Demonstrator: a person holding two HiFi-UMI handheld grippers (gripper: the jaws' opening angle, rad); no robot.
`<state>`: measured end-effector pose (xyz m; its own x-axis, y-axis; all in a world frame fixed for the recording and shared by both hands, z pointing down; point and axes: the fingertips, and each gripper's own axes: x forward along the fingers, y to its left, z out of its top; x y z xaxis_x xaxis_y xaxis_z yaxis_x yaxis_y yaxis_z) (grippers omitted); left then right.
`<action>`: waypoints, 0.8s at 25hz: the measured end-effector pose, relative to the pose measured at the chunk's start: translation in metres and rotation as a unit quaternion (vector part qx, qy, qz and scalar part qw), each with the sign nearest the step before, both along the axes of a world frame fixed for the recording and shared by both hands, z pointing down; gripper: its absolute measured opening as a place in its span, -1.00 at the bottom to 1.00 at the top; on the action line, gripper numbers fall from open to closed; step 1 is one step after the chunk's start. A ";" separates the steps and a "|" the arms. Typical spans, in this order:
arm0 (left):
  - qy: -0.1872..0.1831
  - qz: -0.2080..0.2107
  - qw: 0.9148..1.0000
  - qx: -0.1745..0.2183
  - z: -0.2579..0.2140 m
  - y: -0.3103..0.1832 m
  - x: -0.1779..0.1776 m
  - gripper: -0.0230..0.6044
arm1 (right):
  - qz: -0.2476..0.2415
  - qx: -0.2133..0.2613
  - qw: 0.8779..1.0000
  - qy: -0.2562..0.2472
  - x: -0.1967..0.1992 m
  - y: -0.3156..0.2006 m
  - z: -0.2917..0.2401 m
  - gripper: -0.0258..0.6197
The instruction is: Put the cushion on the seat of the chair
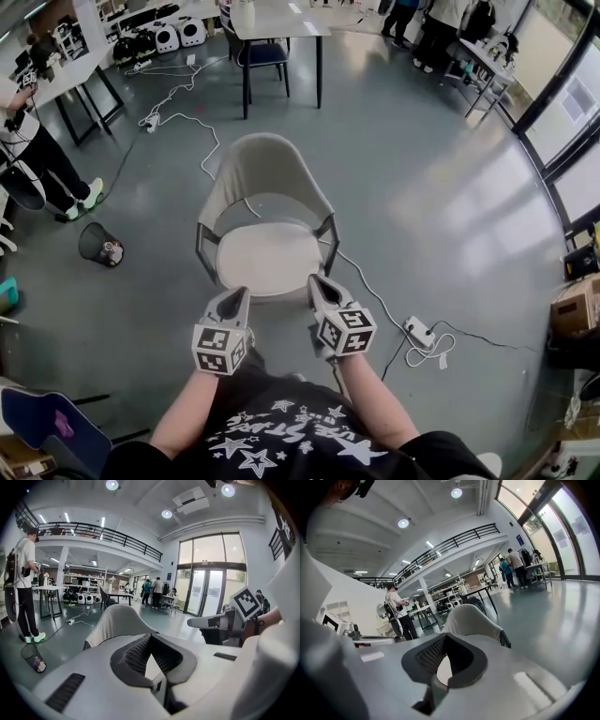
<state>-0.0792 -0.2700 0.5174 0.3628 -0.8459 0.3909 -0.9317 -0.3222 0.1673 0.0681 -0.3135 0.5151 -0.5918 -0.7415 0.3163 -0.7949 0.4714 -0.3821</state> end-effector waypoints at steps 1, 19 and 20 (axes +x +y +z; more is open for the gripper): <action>0.000 -0.003 1.000 0.003 -0.003 0.006 0.005 -0.90 | 0.000 0.001 1.000 -0.003 0.005 0.007 -0.002 -0.91; 0.019 -0.017 0.999 0.038 -0.035 0.082 0.058 -0.90 | -0.029 0.017 0.999 0.001 0.050 0.087 -0.016 -0.91; 0.022 -0.018 0.999 0.038 -0.035 0.082 0.057 -0.90 | -0.031 0.016 0.999 0.002 0.048 0.089 -0.015 -0.91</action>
<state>-0.0219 -0.1875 0.4826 0.3472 -0.8851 0.3100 -0.9352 -0.3025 0.1839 0.1163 -0.2241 0.4999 -0.6361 -0.7127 0.2956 -0.7650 0.5326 -0.3621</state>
